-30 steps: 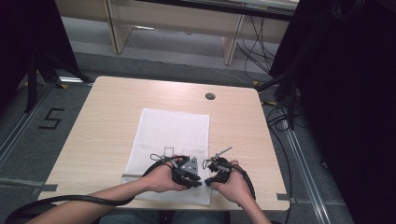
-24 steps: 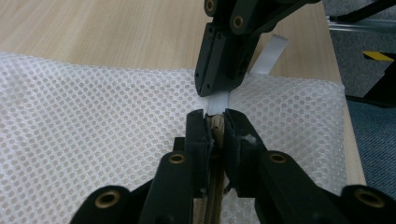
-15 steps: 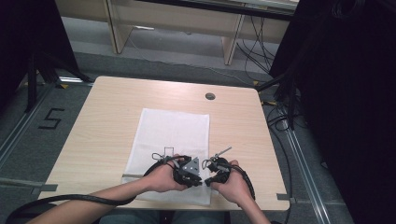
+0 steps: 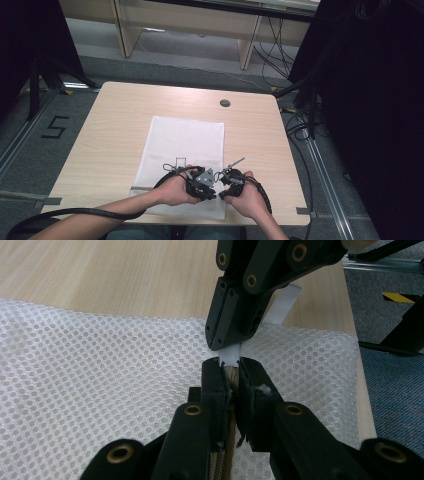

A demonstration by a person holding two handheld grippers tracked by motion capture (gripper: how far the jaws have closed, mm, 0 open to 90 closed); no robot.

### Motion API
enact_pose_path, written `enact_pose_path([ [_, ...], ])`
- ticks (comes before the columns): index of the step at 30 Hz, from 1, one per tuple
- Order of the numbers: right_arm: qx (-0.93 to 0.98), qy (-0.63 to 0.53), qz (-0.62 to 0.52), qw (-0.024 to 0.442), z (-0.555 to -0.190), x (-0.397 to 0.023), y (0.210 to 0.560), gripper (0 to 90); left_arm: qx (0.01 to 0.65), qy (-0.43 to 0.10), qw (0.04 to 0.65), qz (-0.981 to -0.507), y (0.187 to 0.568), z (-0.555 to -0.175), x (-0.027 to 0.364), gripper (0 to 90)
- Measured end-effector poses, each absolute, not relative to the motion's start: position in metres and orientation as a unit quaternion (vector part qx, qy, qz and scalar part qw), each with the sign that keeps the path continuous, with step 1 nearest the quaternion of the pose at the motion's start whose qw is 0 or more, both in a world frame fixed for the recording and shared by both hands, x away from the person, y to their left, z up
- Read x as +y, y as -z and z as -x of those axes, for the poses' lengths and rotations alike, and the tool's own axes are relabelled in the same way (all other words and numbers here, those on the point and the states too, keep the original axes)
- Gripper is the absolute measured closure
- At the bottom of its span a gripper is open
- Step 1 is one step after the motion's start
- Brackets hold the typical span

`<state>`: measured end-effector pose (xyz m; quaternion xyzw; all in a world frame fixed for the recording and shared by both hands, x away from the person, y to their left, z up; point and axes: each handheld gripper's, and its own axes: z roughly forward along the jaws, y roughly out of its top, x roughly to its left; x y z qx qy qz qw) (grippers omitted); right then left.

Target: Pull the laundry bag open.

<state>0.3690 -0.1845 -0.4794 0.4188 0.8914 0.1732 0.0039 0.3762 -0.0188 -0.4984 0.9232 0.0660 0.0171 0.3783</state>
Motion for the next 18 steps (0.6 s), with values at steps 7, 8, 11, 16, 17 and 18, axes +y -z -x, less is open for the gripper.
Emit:
enact_pose_path([
  [7, 0.893, -0.172, -0.417, 0.009, -0.3677, -0.1839, 0.4795, 90.0, 0.061, -0.019, 0.377, -0.924, 0.4985, -0.3761, -0.0178, 81.8],
  [8, 0.894, -0.172, -0.414, 0.008, -0.3678, -0.1844, 0.4793, 90.0, 0.061, -0.019, 0.378, -0.924, 0.4986, -0.376, -0.0178, 81.8],
  [11, 0.895, -0.172, -0.411, 0.008, -0.3678, -0.1846, 0.4793, 90.0, 0.065, -0.018, 0.377, -0.924, 0.4989, -0.3748, -0.0175, 81.8],
  [16, 0.894, -0.176, -0.412, 0.005, -0.3682, -0.1857, 0.4797, 90.0, 0.063, -0.019, 0.375, -0.925, 0.499, -0.3748, -0.0169, 81.9],
  [17, 0.892, -0.174, -0.416, 0.003, -0.3675, -0.1856, 0.4792, 90.0, 0.057, -0.024, 0.373, -0.926, 0.4985, -0.3752, -0.0163, 81.9],
  [18, 0.894, -0.177, -0.412, 0.005, -0.3681, -0.1862, 0.4798, 90.0, 0.056, -0.027, 0.367, -0.928, 0.4979, -0.3752, -0.0154, 81.9],
])
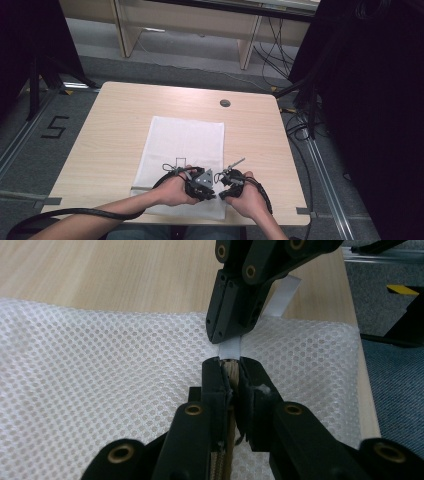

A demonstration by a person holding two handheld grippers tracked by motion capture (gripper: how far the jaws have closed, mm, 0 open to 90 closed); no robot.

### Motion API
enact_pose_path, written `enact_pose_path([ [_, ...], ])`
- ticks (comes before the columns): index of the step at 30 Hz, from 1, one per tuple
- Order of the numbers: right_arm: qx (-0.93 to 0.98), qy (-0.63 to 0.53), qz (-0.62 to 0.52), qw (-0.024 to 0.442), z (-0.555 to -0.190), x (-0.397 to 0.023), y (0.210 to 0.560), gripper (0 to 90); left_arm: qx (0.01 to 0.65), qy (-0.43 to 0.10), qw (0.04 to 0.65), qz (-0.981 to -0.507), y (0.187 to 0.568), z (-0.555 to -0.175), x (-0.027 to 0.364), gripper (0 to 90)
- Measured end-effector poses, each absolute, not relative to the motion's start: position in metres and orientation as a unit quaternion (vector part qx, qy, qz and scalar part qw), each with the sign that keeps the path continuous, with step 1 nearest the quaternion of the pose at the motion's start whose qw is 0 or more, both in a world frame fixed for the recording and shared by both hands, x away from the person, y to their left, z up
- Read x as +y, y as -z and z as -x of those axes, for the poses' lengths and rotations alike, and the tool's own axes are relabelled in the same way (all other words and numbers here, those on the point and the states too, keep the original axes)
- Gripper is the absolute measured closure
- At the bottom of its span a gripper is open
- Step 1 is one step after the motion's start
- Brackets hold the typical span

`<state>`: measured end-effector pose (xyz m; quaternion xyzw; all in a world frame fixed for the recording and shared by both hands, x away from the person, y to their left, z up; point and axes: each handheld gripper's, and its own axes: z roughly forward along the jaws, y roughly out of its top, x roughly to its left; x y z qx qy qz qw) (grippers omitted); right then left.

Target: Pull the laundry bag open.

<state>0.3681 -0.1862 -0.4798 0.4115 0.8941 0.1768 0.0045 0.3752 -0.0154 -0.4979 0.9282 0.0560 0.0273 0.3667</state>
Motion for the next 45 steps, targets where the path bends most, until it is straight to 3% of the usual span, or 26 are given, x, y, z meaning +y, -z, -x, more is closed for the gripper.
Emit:
enact_pose_path([
  [45, 0.893, -0.181, -0.413, 0.003, -0.368, -0.188, 0.48, 90.0, 0.063, -0.043, 0.36, -0.93, 0.487, -0.37, 0.018, 81.9],
])
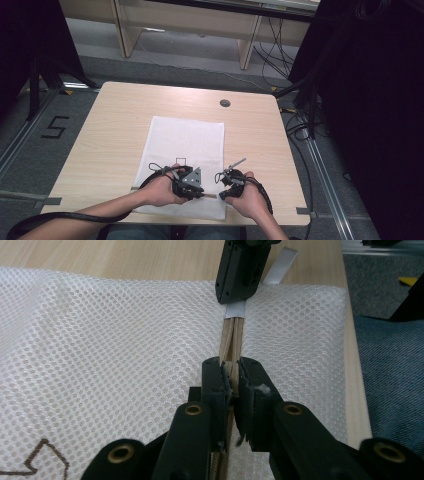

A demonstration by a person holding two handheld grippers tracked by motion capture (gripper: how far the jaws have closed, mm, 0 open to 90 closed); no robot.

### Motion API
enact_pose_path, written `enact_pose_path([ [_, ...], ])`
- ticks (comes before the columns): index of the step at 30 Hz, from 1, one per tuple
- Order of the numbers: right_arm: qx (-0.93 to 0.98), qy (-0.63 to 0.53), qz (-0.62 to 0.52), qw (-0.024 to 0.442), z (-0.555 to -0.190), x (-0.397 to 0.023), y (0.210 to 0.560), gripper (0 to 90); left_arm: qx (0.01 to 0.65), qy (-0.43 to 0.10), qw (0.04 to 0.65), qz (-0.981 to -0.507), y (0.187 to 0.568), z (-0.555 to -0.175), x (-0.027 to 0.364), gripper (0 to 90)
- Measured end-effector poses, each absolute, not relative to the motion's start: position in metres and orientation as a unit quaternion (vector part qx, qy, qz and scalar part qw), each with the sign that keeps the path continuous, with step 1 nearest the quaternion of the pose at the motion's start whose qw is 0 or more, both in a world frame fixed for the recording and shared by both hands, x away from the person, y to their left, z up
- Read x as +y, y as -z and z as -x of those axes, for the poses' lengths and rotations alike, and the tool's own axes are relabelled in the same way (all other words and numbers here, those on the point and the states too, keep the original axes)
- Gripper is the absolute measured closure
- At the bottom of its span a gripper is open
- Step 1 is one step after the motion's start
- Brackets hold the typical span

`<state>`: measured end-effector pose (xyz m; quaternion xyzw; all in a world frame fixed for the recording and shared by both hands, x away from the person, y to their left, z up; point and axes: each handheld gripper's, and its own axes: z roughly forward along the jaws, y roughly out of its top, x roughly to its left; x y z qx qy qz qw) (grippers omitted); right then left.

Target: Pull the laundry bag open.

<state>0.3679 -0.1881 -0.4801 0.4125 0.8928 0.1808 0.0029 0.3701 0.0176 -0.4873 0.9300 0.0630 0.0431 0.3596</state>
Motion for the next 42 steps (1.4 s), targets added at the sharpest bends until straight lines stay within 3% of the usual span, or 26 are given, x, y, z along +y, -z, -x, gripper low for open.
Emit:
enact_pose_path([
  [42, 0.893, -0.177, -0.414, 0.004, -0.369, -0.188, 0.48, 90.0, 0.074, -0.047, 0.361, -0.928, 0.485, -0.368, 0.045, 81.9],
])
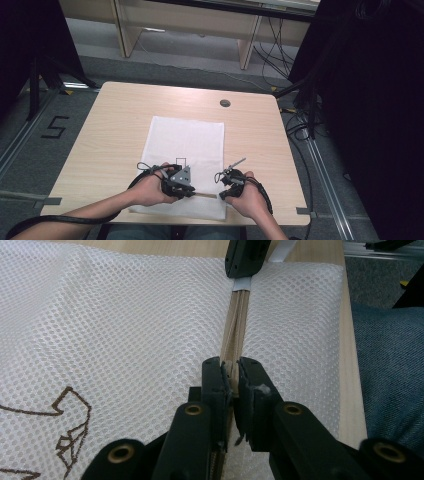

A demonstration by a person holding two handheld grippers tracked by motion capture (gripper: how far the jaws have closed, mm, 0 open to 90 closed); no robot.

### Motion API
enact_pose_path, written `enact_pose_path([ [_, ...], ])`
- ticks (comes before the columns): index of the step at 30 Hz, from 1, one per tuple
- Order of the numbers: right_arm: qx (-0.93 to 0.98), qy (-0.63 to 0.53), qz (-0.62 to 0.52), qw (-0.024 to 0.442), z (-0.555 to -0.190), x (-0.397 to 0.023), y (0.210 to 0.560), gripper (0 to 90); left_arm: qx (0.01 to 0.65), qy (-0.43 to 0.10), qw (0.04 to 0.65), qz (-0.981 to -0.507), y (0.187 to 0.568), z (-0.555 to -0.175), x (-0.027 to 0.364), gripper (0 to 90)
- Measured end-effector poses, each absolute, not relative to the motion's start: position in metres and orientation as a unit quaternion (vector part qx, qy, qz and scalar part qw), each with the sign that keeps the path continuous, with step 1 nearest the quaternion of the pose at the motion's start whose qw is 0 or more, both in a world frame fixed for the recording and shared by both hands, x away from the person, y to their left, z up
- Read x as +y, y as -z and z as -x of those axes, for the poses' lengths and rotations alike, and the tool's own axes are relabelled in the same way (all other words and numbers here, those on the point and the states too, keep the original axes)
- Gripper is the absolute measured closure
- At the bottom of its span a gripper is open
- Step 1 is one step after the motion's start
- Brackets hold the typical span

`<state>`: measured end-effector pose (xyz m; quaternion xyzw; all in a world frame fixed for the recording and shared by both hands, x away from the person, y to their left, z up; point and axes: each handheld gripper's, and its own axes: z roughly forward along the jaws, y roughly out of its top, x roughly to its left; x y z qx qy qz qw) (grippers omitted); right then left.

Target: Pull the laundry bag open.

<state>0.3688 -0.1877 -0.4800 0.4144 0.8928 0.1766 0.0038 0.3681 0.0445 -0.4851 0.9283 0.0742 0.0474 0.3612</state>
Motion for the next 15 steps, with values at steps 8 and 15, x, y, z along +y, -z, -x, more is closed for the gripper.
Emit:
enact_pose_path([
  [8, 0.893, -0.176, -0.415, 0.004, -0.369, -0.188, 0.48, 90.0, 0.084, -0.041, 0.363, -0.927, 0.485, -0.369, 0.05, 82.0],
  [15, 0.892, -0.176, -0.416, 0.002, -0.369, -0.188, 0.48, 90.0, 0.085, -0.041, 0.371, -0.924, 0.485, -0.37, 0.056, 81.9],
])
